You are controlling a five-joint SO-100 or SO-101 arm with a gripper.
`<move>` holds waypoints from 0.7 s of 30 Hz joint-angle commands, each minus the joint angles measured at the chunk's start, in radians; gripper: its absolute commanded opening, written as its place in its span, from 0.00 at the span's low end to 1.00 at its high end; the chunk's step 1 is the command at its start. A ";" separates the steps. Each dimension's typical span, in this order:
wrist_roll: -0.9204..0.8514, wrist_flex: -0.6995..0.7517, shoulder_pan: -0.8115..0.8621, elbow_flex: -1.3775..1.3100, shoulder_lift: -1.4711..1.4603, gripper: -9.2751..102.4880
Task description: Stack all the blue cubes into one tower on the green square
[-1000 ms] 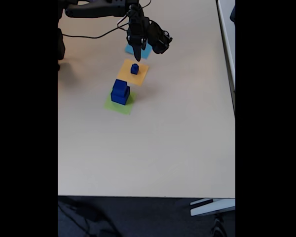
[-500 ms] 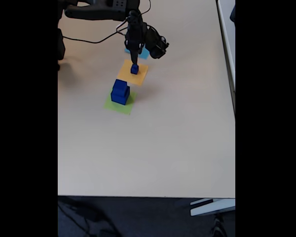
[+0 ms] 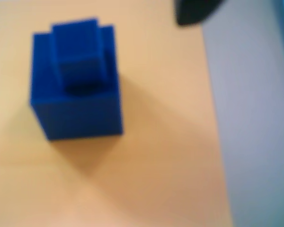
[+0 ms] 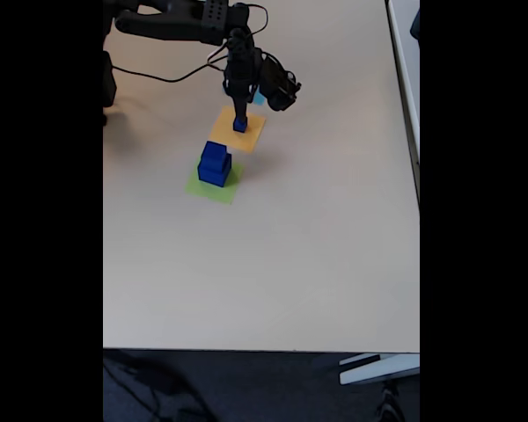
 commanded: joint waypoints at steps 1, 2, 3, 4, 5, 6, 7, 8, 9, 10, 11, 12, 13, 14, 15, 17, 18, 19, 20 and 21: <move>0.003 -0.026 0.003 0.011 0.061 0.26; 0.006 -0.034 0.002 0.021 0.064 0.26; 0.009 -0.043 0.000 0.031 0.067 0.26; 0.011 -0.049 -0.002 0.040 0.069 0.26; 0.011 -0.052 -0.002 0.041 0.071 0.26; 0.009 -0.052 -0.002 0.043 0.071 0.26; 0.009 -0.052 -0.002 0.044 0.071 0.26; 0.009 -0.058 -0.002 0.052 0.072 0.26; 0.009 -0.069 -0.002 0.061 0.074 0.26; 0.009 -0.078 -0.002 0.069 0.075 0.26; 0.009 -0.083 -0.002 0.071 0.075 0.26; 0.009 -0.084 -0.002 0.071 0.075 0.26; 0.009 -0.084 -0.002 0.071 0.075 0.26; 0.009 -0.084 -0.002 0.072 0.075 0.26; 0.011 -0.086 -0.002 0.074 0.075 0.26; 0.012 -0.092 -0.003 0.078 0.077 0.26; 0.012 -0.095 -0.003 0.083 0.077 0.26; 0.012 -0.098 -0.003 0.086 0.078 0.26; 0.011 -0.101 -0.003 0.091 0.080 0.26; 0.011 -0.104 -0.003 0.094 0.080 0.26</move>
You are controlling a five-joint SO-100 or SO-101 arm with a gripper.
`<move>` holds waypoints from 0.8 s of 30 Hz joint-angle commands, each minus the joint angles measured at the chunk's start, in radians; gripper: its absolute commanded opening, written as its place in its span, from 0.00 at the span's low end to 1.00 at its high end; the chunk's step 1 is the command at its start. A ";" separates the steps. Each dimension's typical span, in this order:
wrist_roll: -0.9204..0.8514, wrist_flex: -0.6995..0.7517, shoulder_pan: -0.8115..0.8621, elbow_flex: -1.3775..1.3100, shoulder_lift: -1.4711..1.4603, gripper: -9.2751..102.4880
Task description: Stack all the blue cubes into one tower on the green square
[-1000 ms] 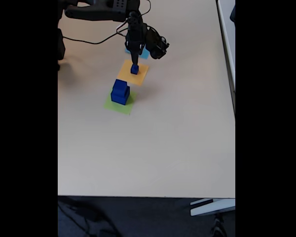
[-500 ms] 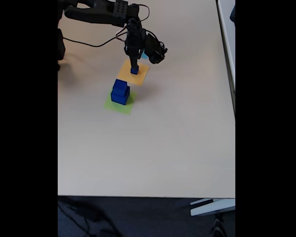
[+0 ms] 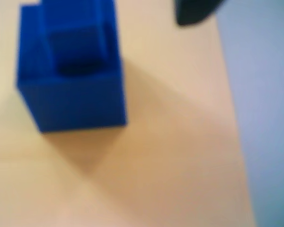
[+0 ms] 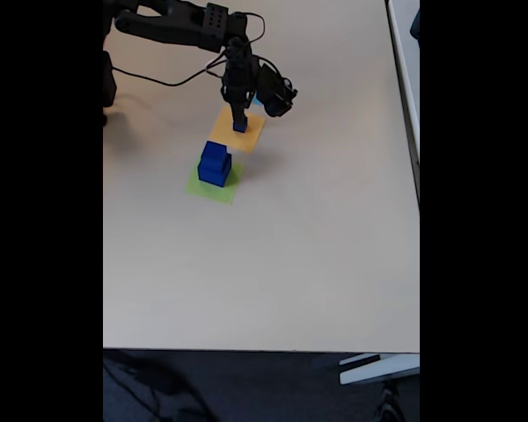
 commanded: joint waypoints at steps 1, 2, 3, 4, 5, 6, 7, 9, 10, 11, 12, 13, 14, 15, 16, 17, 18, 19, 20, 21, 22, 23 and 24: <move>0.008 -0.023 -0.003 -0.002 0.078 0.26; 0.003 -0.029 -0.002 -0.002 0.075 0.26; 0.002 -0.029 -0.002 -0.002 0.074 0.26; 0.002 -0.029 -0.002 -0.002 0.074 0.26; 0.003 -0.029 -0.002 -0.002 0.074 0.26; 0.005 -0.029 -0.002 -0.002 0.074 0.25; 0.006 -0.029 -0.002 -0.002 0.075 0.24; 0.008 -0.029 -0.002 -0.002 0.077 0.23; 0.006 -0.029 -0.002 -0.002 0.077 0.23; 0.005 -0.029 -0.002 0.000 0.078 0.22; 0.005 -0.029 -0.002 0.005 0.080 0.22; 0.005 -0.029 -0.002 0.009 0.081 0.21; 0.003 -0.029 -0.002 0.009 0.083 0.21; 0.000 -0.029 0.000 0.011 0.083 0.21; -0.002 -0.029 0.002 0.011 0.083 0.21; -0.005 -0.029 0.002 0.011 0.083 0.21; -0.005 -0.029 0.002 0.011 0.083 0.21; -0.005 -0.029 0.002 0.011 0.083 0.20; -0.003 -0.029 0.002 0.012 0.083 0.20; 0.000 -0.029 0.002 0.012 0.083 0.19; 0.003 -0.029 0.002 0.012 0.083 0.19; 0.005 -0.029 0.002 0.014 0.083 0.18; 0.006 -0.029 0.002 0.014 0.083 0.18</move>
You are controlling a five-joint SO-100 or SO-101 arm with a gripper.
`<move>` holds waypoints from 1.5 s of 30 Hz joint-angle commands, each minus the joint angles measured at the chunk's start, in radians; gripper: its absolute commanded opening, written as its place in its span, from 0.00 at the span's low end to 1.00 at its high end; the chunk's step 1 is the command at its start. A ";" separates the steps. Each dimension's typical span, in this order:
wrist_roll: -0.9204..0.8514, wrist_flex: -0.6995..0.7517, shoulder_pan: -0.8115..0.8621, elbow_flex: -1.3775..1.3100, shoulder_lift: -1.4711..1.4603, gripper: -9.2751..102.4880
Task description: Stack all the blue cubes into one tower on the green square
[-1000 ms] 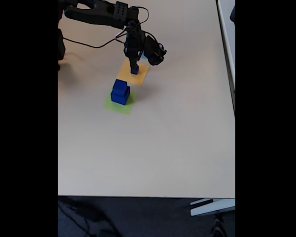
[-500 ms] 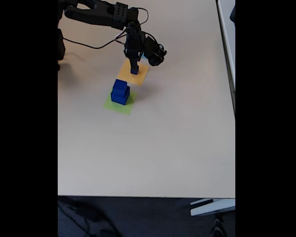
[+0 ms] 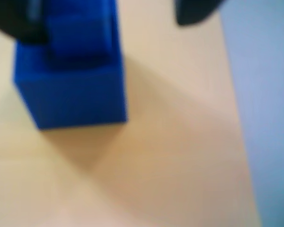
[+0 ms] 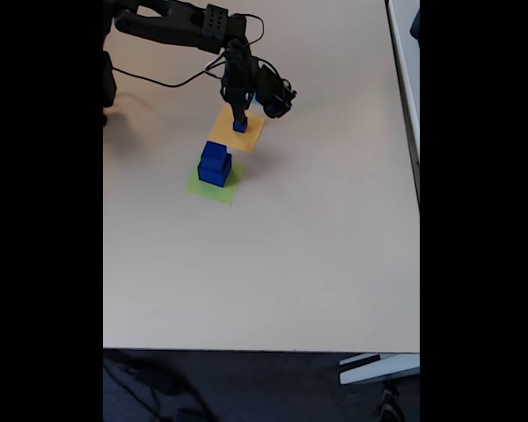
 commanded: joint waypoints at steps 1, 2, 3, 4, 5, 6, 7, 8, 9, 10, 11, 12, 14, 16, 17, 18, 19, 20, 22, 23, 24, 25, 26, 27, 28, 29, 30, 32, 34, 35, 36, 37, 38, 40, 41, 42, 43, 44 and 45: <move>0.006 -0.012 0.002 -0.005 0.083 0.17; 0.006 -0.012 0.002 -0.003 0.084 0.17; 0.008 -0.012 0.002 -0.003 0.084 0.16; 0.008 -0.012 0.002 -0.002 0.084 0.16; 0.009 -0.012 0.003 0.000 0.086 0.15; 0.011 -0.012 0.005 0.003 0.087 0.14; 0.012 -0.011 0.005 0.005 0.089 0.12; 0.014 -0.008 0.006 0.008 0.091 0.11; 0.017 -0.005 0.006 0.008 0.091 0.10; 0.031 -0.003 0.006 0.009 0.094 0.08; 0.031 -0.003 0.008 0.011 0.095 0.08; 0.031 -0.005 0.009 0.011 0.097 0.08; 0.031 -0.005 0.011 0.011 0.101 0.08; 0.029 -0.003 0.009 0.003 0.103 0.08; 0.031 -0.002 0.008 -0.002 0.104 0.08; 0.032 0.003 0.005 -0.009 0.107 0.08; 0.037 0.014 0.000 -0.021 0.107 0.08; 0.043 0.029 -0.005 -0.040 0.106 0.08; 0.055 0.069 -0.014 -0.077 0.103 0.08; 0.064 0.086 -0.018 -0.094 0.098 0.08; 0.071 0.098 -0.023 -0.106 0.094 0.08; 0.075 0.104 -0.026 -0.117 0.091 0.08; 0.080 0.106 -0.031 -0.124 0.087 0.08; 0.086 0.107 -0.035 -0.130 0.086 0.08; 0.095 0.110 -0.041 -0.132 0.084 0.08; 0.107 0.115 -0.048 -0.132 0.084 0.08; 0.121 0.129 -0.055 -0.144 0.083 0.08; 0.141 0.172 -0.072 -0.195 0.055 0.08; 0.172 0.183 -0.095 -0.209 0.038 0.08; 0.192 0.181 -0.107 -0.212 0.031 0.08; 0.210 0.179 -0.120 -0.219 0.018 0.08; 0.232 0.179 -0.132 -0.232 0.005 0.08; 0.256 0.179 -0.146 -0.244 -0.011 0.08; 0.308 0.183 -0.172 -0.272 -0.046 0.08; 0.328 0.183 -0.184 -0.290 -0.067 0.08; 0.347 0.183 -0.195 -0.305 -0.087 0.08; 0.367 0.183 -0.206 -0.316 -0.107 0.08; 0.385 0.176 -0.215 -0.321 -0.123 0.08; 0.397 0.170 -0.224 -0.324 -0.133 0.08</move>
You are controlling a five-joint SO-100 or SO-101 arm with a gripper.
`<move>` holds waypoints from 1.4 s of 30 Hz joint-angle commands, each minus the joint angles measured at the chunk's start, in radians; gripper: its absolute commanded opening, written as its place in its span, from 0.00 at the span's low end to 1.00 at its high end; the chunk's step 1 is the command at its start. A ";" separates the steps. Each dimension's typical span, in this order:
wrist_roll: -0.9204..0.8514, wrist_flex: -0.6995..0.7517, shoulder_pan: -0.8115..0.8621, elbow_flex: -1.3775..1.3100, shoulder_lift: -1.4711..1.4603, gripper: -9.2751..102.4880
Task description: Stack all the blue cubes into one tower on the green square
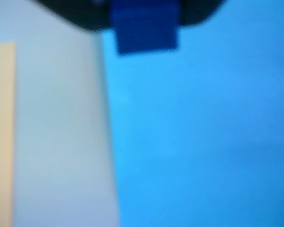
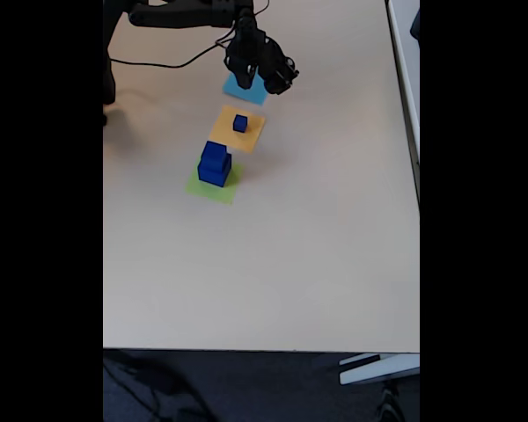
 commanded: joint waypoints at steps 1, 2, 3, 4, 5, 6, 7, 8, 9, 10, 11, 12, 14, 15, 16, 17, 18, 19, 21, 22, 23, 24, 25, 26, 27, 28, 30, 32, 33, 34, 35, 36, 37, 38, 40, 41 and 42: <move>0.049 -0.006 -0.029 -0.080 -0.012 0.08; 0.057 -0.006 -0.035 -0.087 -0.023 0.08; 0.061 -0.006 -0.038 -0.095 -0.034 0.08; 0.064 -0.006 -0.040 -0.103 -0.044 0.08; 0.066 -0.006 -0.043 -0.110 -0.055 0.08; 0.067 -0.006 -0.044 -0.120 -0.064 0.08; 0.069 -0.002 -0.046 -0.133 -0.075 0.08; 0.069 0.002 -0.049 -0.140 -0.081 0.08; 0.072 0.002 -0.051 -0.146 -0.087 0.08; 0.075 0.003 -0.054 -0.158 -0.095 0.08; 0.077 0.006 -0.055 -0.169 -0.103 0.08; 0.078 0.011 -0.058 -0.184 -0.114 0.08; 0.089 0.046 -0.066 -0.233 -0.141 0.08; 0.095 0.069 -0.072 -0.262 -0.153 0.08; 0.101 0.095 -0.077 -0.295 -0.166 0.08; 0.112 0.127 -0.081 -0.330 -0.179 0.08; 0.118 0.147 -0.086 -0.354 -0.190 0.08; 0.121 0.152 -0.087 -0.364 -0.196 0.08; 0.124 0.149 -0.089 -0.364 -0.201 0.08; 0.126 0.146 -0.091 -0.365 -0.204 0.08; 0.127 0.141 -0.091 -0.368 -0.209 0.08; 0.129 0.141 -0.091 -0.373 -0.213 0.08; 0.132 0.141 -0.092 -0.377 -0.218 0.08; 0.132 0.141 -0.094 -0.382 -0.222 0.08; 0.133 0.141 -0.094 -0.387 -0.227 0.08; 0.132 0.141 -0.095 -0.393 -0.233 0.08; 0.130 0.140 -0.095 -0.410 -0.252 0.08; 0.135 0.133 -0.098 -0.414 -0.264 0.08; 0.137 0.129 -0.098 -0.414 -0.268 0.08; 0.137 0.127 -0.098 -0.414 -0.268 0.08; 0.138 0.127 -0.100 -0.414 -0.270 0.08; 0.138 0.127 -0.100 -0.414 -0.270 0.08; 0.140 0.127 -0.100 -0.414 -0.272 0.08; 0.140 0.127 -0.100 -0.414 -0.273 0.08; 0.144 0.126 -0.100 -0.414 -0.276 0.08; 0.150 0.121 -0.100 -0.414 -0.278 0.08; 0.155 0.118 -0.100 -0.414 -0.276 0.09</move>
